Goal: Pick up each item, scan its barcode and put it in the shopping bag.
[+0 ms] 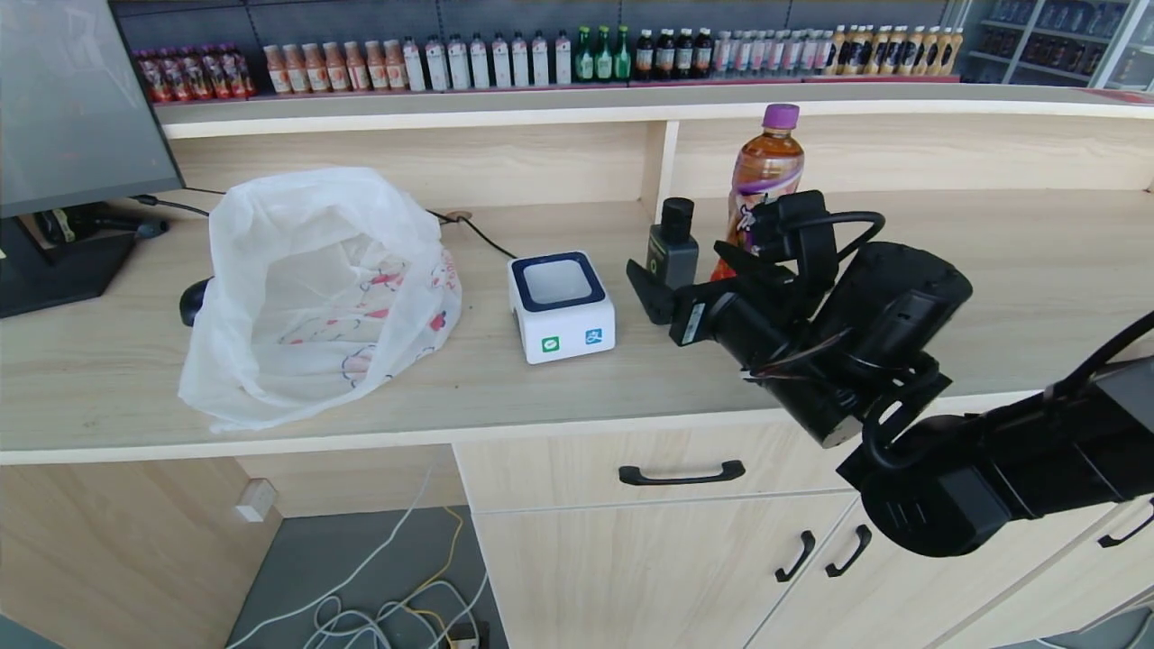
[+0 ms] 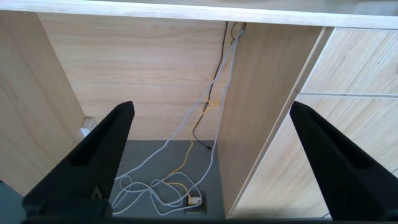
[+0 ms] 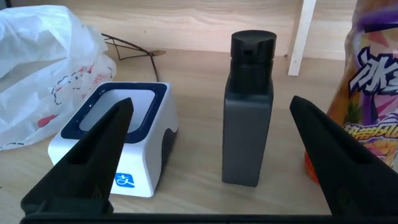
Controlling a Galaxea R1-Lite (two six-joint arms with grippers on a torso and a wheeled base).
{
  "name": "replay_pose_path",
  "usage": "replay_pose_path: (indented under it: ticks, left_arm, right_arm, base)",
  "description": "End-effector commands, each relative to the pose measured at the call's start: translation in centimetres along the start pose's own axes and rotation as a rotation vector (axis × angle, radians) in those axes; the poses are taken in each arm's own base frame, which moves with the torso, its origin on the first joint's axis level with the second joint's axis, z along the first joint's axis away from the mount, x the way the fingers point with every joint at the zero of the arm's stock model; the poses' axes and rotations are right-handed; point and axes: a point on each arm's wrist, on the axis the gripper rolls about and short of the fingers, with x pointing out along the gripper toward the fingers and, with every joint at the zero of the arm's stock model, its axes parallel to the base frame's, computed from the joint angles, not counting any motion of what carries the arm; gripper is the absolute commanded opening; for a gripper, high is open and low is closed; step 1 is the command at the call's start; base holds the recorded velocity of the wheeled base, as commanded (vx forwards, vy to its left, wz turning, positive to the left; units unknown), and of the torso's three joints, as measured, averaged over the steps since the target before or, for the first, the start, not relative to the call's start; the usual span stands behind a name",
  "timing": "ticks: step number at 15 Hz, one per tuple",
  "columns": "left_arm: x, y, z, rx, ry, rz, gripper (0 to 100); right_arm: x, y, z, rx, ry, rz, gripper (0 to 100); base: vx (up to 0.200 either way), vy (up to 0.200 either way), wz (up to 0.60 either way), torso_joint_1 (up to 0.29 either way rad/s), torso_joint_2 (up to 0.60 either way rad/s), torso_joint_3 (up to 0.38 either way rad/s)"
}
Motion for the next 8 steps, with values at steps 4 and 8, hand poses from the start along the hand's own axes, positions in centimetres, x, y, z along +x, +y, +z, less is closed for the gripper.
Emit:
replay_pose_path:
  ticks: [4,8]
  left_arm:
    - [0.00,0.00,0.00,0.000,-0.001,0.000,100]
    - [0.00,0.00,0.00,0.000,-0.001,0.000,100]
  right_arm:
    - [1.73,0.23,-1.03,0.011,-0.007,-0.057,100]
    - [1.80,0.24,-1.42,0.025,0.002,-0.068,100]
  base:
    - [0.000,0.000,0.00,0.000,0.00,0.000]
    - [0.000,0.000,0.00,0.000,0.00,0.000]
